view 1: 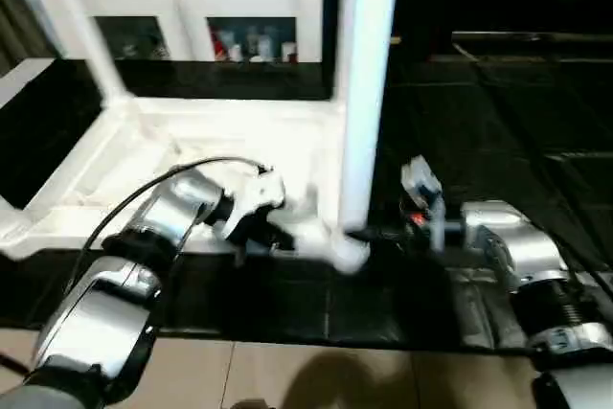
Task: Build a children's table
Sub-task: Rotate leg to tighten
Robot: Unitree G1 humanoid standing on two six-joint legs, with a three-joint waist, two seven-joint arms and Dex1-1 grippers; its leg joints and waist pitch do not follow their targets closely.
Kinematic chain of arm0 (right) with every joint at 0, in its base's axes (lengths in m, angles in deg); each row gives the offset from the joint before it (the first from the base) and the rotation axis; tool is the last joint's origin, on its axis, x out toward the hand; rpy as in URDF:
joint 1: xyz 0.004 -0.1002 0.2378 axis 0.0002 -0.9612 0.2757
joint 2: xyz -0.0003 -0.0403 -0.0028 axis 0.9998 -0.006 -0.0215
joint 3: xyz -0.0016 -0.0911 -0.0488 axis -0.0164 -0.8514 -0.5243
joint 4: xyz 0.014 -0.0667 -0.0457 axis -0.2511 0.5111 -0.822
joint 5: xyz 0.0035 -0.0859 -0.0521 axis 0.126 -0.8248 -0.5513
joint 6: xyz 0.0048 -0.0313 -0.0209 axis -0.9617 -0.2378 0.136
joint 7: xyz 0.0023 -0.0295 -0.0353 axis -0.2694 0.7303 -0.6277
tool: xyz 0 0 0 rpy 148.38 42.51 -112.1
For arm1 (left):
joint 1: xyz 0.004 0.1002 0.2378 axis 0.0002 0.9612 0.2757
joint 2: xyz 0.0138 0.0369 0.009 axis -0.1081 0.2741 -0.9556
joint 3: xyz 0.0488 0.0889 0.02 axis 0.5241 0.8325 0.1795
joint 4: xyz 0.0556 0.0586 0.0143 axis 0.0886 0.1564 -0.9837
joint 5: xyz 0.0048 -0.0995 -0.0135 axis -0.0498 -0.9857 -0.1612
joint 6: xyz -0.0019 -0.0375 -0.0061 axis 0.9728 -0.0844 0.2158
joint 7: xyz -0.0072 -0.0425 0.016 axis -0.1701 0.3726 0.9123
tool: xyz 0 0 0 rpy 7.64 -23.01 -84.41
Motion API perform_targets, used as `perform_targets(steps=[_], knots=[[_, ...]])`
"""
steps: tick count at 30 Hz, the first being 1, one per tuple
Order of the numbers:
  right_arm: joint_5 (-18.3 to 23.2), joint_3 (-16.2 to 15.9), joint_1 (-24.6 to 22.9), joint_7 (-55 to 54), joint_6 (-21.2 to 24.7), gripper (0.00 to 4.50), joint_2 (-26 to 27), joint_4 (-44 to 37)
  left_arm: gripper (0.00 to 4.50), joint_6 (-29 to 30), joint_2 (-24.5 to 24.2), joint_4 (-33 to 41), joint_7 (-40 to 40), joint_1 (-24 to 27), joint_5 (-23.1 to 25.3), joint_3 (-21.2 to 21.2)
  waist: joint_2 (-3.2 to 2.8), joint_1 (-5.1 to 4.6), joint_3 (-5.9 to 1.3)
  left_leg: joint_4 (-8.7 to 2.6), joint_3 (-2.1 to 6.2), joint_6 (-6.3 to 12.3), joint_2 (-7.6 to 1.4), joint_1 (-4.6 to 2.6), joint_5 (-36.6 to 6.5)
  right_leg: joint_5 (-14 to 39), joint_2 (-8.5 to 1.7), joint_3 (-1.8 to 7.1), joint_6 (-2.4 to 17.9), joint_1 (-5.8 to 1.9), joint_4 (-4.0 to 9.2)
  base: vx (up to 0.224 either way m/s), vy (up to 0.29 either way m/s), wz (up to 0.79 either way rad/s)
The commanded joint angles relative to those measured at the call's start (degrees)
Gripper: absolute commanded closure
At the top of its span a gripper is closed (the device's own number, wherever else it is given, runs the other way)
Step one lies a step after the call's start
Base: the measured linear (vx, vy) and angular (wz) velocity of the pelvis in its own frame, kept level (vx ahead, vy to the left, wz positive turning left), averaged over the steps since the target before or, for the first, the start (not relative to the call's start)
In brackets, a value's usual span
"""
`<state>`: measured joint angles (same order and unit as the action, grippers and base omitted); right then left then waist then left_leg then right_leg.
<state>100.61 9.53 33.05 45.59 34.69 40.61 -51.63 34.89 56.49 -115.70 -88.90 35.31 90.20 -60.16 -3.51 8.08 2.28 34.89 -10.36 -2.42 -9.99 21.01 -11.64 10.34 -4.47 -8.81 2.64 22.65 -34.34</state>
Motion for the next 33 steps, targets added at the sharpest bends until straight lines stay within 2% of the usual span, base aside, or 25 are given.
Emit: perform_targets(steps=[1, 2, 3, 4, 6, 7, 9, 12, 13, 14, 16, 17, 19, 21, 22, 24, 25, 26, 27, 29, 31, 33], knots=[[-2.19, -1.95, 1.2, -8.33, 3.31, 2.52, 4.64, 1.67, 4.5, 2.65, 5.02, -0.97, 7.5, -2.93, -1.88, -1.97, 0.41, -0.17, -3.63, -4.01, 1.94, 2.5, -3.93, -0.57, -8.15, 19.84, -6.06, 4.1, 5.1, -3.29, 5.49, 0.0, 0.0, 0.0], [-3.66, -1.3, 2.17, -15.33, 4.26, 2.53, 7.39, 3.34, 4.5, 4.7, 7.78, -2.79, 13.09, -4.44, -2.46, -3.39, 0.25, -0.91, -3.63, -4.0, 1.99, 1.89, -3.77, -0.56, -8.27, 19.67, -5.95, 4.04, 5.27, -3.23, 5.55, 0.0, 0.0, 0.0], [-4.56, -1.43, 2.58, -18.01, 4.14, 2.54, 8.64, 3.88, 4.5, 5.42, 9.21, -3.71, 16.19, -5.21, -2.71, -4.09, -0.04, -1.03, -3.67, -4.04, 2.13, 1.65, -3.78, -0.68, -8.44, 19.71, -6.07, 3.98, 5.46, -3.26, 5.58, 0.0, 0.0, 0.0], [-4.56, -1.43, 2.58, -18.01, 4.14, 2.54, 8.64, 3.88, 4.5, 5.42, 9.21, -3.71, 16.19, -5.21, -2.71, -4.09, 0.18, -1.33, -3.68, -3.98, 1.95, 1.85, -3.57, -0.65, -8.35, 19.52, -5.9, 3.97, 5.36, -3.27, 5.81, 0.0, 0.0, 0.0], [-5.62, -1.15, 3.5, -23.28, 4.67, 2.55, 11.06, 4.81, 4.5, 6.17, 11.47, -5.03, 20.63, -6.38, -2.94, -5.07, 0.12, -1.78, -3.7, -3.93, 1.92, 2.95, -3.51, -0.49, -7.44, 17.69, -5.91, 4.05, 5.89, -3.47, 5.68, 0.0, 0.0, 0.0], [-6.37, -0.78, 4.39, -27.21, 4.49, 2.55, 12.67, 5.93, 4.5, 6.7, 12.73, -6.04, 23.54, -7.23, -3.18, -5.9, -0.11, -1.76, -3.78, -3.86, 1.92, 3.14, -3.46, -0.57, -7.34, 17.36, -5.86, 3.99, 5.91, -3.46, 5.68, 0.0, 0.0, 0.0], [-8.63, -0.75, 6.02, -34.34, 1.98, 2.55, 15.0, 8.45, 4.5, 6.81, 14.45, -7.47, 28.87, -8.57, -3.64, -7.54, 0.01, -2.08, -3.95, -3.81, 1.91, 3.46, -3.31, -0.43, -5.95, 15.39, -5.86, 3.97, 6.34, -3.52, 5.46, 0.0, 0.0, 0.0], [-9.08, -0.64, 6.65, -34.9, 0.02, 2.55, 16.06, 9.76, 4.5, 6.83, 15.07, -8.23, 29.81, -9.46, -3.57, -8.1, -0.08, -2.14, -4.02, -3.82, 1.92, 4.77, -3.44, -0.4, -5.87, 13.28, -5.87, 4.01, 6.74, -3.72, 5.37, 0.0, 0.0, 0.0], [-8.94, -0.52, 6.65, -34.47, -0.07, 2.23, 16.23, 9.81, 4.5, 6.66, 15.07, -8.43, 29.83, -9.6, -3.37, -8.01, -0.1, -2.12, -4.04, -3.8, 1.91, 5.14, -3.48, -0.36, -5.81, 12.7, -5.86, 4.04, 6.84, -3.76, 5.29, 0.0, 0.0, 0.0], [-8.54, -0.55, 6.35, -33.27, -0.33, 2.04, 16.24, 9.26, 4.5, 6.36, 14.8, -8.45, 29.36, -9.49, -3.11, -7.8, -0.24, -2.15, -4.02, -3.87, 1.97, 5.69, -3.73, -0.38, -6.2, 11.73, -5.86, 4.09, 7.2, -3.67, 5.15, 0.0, 0.0, 0.0], [-7.52, -0.39, 5.62, -30.6, 0.64, 1.84, 15.97, 7.7, 4.5, 5.46, 14.12, -8.41, 28.07, -9.07, -2.63, -7.56, -0.18, -2.19, -3.94, -3.9, 1.93, 5.83, -3.69, -0.4, -6.94, 11.88, -5.9, 4.09, 7.32, -3.73, 5.22, 0.0, 0.0, 0.0], [-7.22, -0.52, 5.27, -29.28, 0.73, 1.6, 15.61, 7.05, 4.5, 4.89, 13.78, -8.48, 27.44, -8.89, -2.28, -7.37, 0.24, -2.22, -3.94, -3.94, 1.85, 5.86, -3.65, -0.41, -7.21, 12.45, -5.93, 4.1, 7.17, -3.82, 5.31, 0.0, 0.0, 0.0], [-6.81, -0.62, 4.92, -27.61, 0.75, 1.51, 14.67, 6.54, 4.5, 3.84, 13.14, -8.62, 26.14, -8.55, -1.86, -7.04, 0.25, -2.05, -3.99, -3.88, 1.88, 6.09, -3.64, -0.27, -6.37, 12.37, -6.05, 4.16, 7.0, -3.89, 5.15, 0.0, 0.0, 0.0], [-6.33, -0.68, 4.56, -25.19, 0.04, 1.41, 12.86, 6.38, 4.5, 2.29, 11.84, -8.23, 23.7, -7.72, -1.38, -6.33, 0.32, -1.91, -4.14, -3.8, 1.95, 6.9, -3.73, -0.12, -5.26, 10.61, -6.05, 4.15, 7.16, -3.97, 4.79, 0.0, 0.0, 0.0], [-6.24, -0.54, 4.45, -24.36, -0.24, 1.15, 11.86, 6.54, 4.5, 1.75, 11.09, -7.91, 22.31, -7.25, -1.2, -5.97, 0.28, -1.84, -4.22, -3.71, 1.91, 7.16, -3.74, -0.09, -4.93, 9.92, -6.09, 4.2, 7.22, -3.97, 4.73, 0.0, 0.0, 0.0], [-5.93, -0.63, 3.62, -20.39, -2.67, 1.05, 9.0, 6.15, 4.5, 1.08, 9.22, -7.26, 18.95, -6.2, -1.16, -5.52, 0.23, -1.77, -4.51, -3.4, 1.93, 8.24, -3.83, 0.12, -2.81, 5.7, -6.07, 4.16, 8.06, -3.93, 4.06, 0.0, 0.0, 0.0], [-5.93, -0.63, 3.62, -20.39, -2.67, 1.05, 9.0, 6.15, 4.5, 1.08, 9.22, -7.26, 18.95, -6.2, -1.16, -5.52, 0.24, -1.77, -4.47, -3.31, 1.84, 8.71, -3.83, 0.18, -2.59, 4.81, -6.01, 4.13, 8.38, -3.87, 3.99, 0.0, 0.0, 0.0], [-5.84, -0.62, 3.36, -19.26, -3.49, 0.85, 8.22, 5.99, 4.5, 0.8, 8.71, -7.13, 18.17, -5.94, -1.0, -5.28, 0.23, -1.77, -4.43, -3.28, 1.82, 8.97, -3.86, 0.26, -2.45, 4.14, -6.07, 4.17, 8.61, -3.85, 3.95, 0.0, 0.0, 0.0], [-5.05, 0.02, 2.87, -15.83, -5.01, 0.85, 6.05, 5.55, 4.5, -0.25, 7.21, -7.01, 16.03, -5.37, -0.38, -4.52, 0.43, -1.66, -4.55, -3.24, 1.85, 9.34, -3.98, 0.15, -2.1, 3.39, -6.11, 4.11, 8.95, -3.8, 3.8, 0.0, 0.0, 0.0], [-4.53, 0.61, 2.58, -13.17, -5.87, 0.58, 4.52, 5.18, 4.5, -1.32, 6.18, -7.01, 14.21, -5.02, -0.02, -4.05, 0.31, -1.37, -4.5, -3.14, 1.73, 9.89, -3.89, 0.3, -2.27, 3.6, -6.07, 4.04, 9.03, -3.79, 3.81, 0.0, 0.0, 0.0], [-3.51, 1.07, 2.39, -7.15, -6.39, 0.4, 0.99, 4.66, 4.5, -3.64, 4.08, -6.47, 9.18, -4.26, 0.34, -2.88, 0.6, -1.13, -4.44, -3.1, 1.71, 10.23, -3.77, 0.42, -2.68, 4.91, -6.05, 3.97, 8.59, -3.92, 3.95, 0.0, 0.0, 0.0], [-2.95, 0.93, 2.74, -1.71, -6.59, 0.19, -2.15, 4.85, 4.5, -7.13, 2.24, -5.44, 4.07, -3.49, 0.0, -2.02, 0.37, -0.89, -4.41, -3.15, 1.74, 9.97, -3.98, 0.28, -3.29, 6.87, -5.98, 3.96, 8.0, -3.71, 4.11, 0.0, 0.0, 0.0]])
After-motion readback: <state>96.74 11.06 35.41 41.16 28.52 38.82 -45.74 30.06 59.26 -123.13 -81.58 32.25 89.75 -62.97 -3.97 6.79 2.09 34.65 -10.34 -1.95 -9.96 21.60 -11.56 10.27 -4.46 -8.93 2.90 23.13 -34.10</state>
